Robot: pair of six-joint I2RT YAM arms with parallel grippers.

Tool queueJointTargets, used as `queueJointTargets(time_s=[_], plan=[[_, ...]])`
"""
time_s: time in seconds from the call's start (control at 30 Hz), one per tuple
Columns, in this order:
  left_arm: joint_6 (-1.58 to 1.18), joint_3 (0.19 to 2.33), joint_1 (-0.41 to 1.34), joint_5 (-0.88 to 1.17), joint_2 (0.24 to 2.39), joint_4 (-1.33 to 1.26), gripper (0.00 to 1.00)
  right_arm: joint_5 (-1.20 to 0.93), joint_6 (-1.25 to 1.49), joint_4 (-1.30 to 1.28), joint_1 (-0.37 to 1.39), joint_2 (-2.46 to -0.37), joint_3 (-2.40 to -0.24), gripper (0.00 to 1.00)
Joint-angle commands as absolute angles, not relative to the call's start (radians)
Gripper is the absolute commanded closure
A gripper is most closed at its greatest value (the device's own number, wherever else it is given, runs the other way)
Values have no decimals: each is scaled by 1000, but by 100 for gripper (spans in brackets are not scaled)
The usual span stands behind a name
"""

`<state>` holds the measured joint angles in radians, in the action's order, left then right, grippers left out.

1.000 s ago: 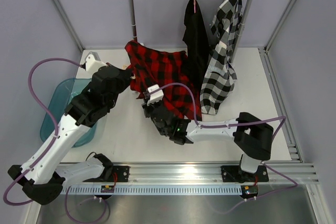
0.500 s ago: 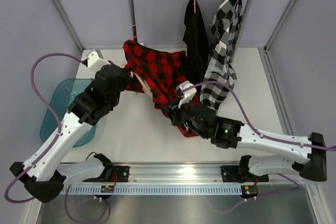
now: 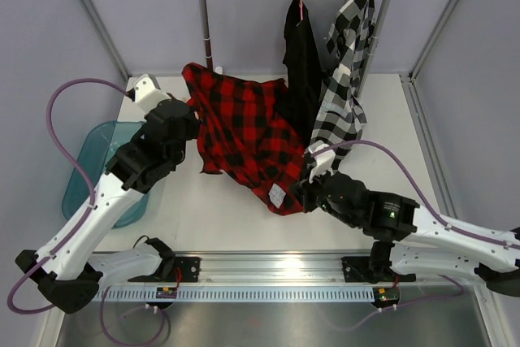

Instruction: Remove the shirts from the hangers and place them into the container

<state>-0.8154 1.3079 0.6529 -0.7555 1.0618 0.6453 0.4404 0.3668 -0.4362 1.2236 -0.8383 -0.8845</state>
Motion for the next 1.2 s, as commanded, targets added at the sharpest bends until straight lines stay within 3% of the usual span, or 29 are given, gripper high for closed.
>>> queueJointTargets(time_s=[0.0, 0.2, 0.23, 0.57, 0.77, 1.17], plan=[[-870, 1345, 650, -796, 1029, 558, 100, 356, 383, -390, 1223, -897, -868, 95], [-920, 1347, 650, -726, 1057, 575, 100, 252, 319, -195, 1224, -1110, -981, 59], [-922, 1347, 650, -719, 1060, 577, 100, 233, 298, -172, 1224, -1155, -997, 49], [-948, 1370, 650, -678, 1063, 630, 100, 173, 160, -28, 1224, -1394, -1212, 21], [-948, 1377, 650, -670, 1055, 638, 100, 233, 159, -63, 1224, -1520, -1311, 16], [-937, 1378, 650, -680, 1058, 658, 100, 333, 195, -107, 1224, -1612, -1377, 15]])
